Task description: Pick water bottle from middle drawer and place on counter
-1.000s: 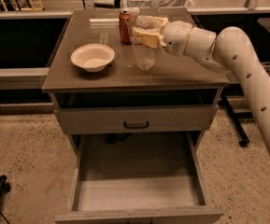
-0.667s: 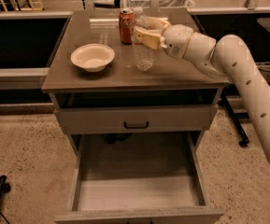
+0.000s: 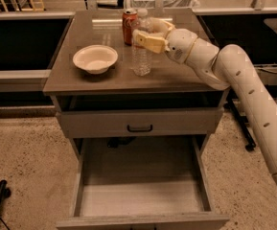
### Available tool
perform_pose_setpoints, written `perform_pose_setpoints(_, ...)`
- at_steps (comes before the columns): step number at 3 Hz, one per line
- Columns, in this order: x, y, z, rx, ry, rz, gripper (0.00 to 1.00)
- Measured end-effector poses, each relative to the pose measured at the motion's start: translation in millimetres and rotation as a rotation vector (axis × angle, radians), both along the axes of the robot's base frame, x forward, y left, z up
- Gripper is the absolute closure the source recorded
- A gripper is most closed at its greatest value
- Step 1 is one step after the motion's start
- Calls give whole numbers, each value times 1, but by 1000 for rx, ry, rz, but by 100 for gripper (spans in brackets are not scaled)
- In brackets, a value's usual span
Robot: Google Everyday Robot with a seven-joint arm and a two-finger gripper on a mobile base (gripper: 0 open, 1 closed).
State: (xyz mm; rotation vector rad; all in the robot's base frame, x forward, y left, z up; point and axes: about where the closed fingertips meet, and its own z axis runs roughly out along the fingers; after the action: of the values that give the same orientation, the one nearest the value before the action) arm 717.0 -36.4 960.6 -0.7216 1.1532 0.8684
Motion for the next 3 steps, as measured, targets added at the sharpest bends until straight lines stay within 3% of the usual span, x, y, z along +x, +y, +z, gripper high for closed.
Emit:
perform_pose_setpoints(1, 0, 0, 0, 1, 0, 0, 0)
perform_pose_setpoints(2, -3, -3, 3, -47, -7, -1, 0)
perform_pose_setpoints(3, -17, -19, 6, -227, -20, -43, 0)
